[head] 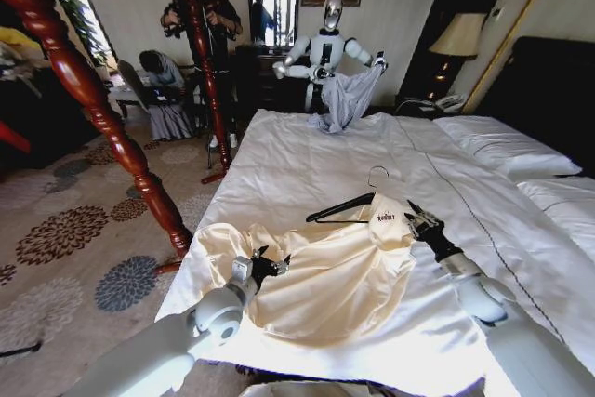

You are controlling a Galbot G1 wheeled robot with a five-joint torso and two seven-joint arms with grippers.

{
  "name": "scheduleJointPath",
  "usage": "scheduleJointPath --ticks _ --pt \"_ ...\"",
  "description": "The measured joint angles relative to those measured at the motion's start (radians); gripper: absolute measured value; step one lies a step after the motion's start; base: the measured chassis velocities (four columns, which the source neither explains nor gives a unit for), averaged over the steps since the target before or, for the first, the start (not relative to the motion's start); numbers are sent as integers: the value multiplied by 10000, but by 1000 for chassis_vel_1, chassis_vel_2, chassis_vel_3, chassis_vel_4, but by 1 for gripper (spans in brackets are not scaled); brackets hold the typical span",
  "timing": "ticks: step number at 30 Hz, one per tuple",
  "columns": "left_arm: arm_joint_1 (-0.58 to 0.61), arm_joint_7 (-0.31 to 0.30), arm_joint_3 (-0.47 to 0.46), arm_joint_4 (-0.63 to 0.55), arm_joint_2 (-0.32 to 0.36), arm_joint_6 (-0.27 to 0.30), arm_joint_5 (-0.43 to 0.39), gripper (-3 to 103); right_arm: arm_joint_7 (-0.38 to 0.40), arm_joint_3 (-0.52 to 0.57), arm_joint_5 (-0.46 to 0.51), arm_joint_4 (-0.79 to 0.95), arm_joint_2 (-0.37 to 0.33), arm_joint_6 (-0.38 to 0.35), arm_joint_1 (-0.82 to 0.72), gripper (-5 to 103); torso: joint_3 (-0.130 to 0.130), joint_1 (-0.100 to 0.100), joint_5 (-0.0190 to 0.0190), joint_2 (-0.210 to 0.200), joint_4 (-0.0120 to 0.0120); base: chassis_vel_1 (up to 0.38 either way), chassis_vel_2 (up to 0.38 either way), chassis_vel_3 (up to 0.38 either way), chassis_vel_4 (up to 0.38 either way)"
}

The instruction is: Pick up the clothes from the bed and hang them on the clothes hanger.

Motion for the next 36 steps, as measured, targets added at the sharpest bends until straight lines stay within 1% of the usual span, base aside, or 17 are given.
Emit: scheduleJointPath --ticks 1,3,4,7,13,14,15,17,18,21,26,36 --pt "0 -199 42 205 -214 -59 222 80 0 -1 -14 -66 -6 11 2 19 0 0 -1 0 -1 0 0 0 0" --pt "-41 -538 149 448 -490 -91 352 80 0 -20 -29 -135 -6 20 29 19 0 0 -1 0 1 0 0 0 0" --pt "-41 -538 149 448 -490 -91 352 80 0 -20 -29 -135 -6 20 29 19 0 0 -1 0 1 0 0 0 0" --pt "-182 -947 384 767 -970 -104 491 80 -2 -65 -51 -216 12 34 71 19 0 0 -2 0 0 0 0 0 0" --pt "-312 -1322 581 1241 -1599 -112 736 80 -4 -65 -88 -246 34 85 2 19 0 0 -2 0 -2 0 0 0 0" --pt "-312 -1322 581 1241 -1599 -112 736 80 -4 -65 -88 -246 34 85 2 19 0 0 -2 0 -2 0 0 0 0" --pt "-313 -1413 602 1300 -1650 -114 787 83 -4 -53 -88 -246 31 92 -12 19 0 0 -2 0 -1 0 0 0 0" --pt "-280 -1533 616 1387 -1698 -114 931 78 -4 -34 -86 -240 3 96 -23 19 0 0 -2 0 0 0 0 0 0" --pt "-280 -1533 616 1387 -1698 -114 931 78 -4 -34 -86 -240 3 96 -23 19 0 0 -2 0 0 0 0 0 0" --pt "-221 -1645 611 1579 -1782 -202 1321 77 -4 -26 -70 -234 -56 100 -25 19 0 -2 -3 0 0 0 0 0 0" --pt "-173 -1933 600 1772 -1929 -195 1531 74 -3 -19 7 -225 -90 95 -2 19 -1 -2 -2 0 0 0 0 0 0" --pt "-216 -2084 655 2173 -2249 -181 1612 73 -10 0 36 -285 -98 128 17 19 -1 -2 -3 0 0 0 0 0 0"
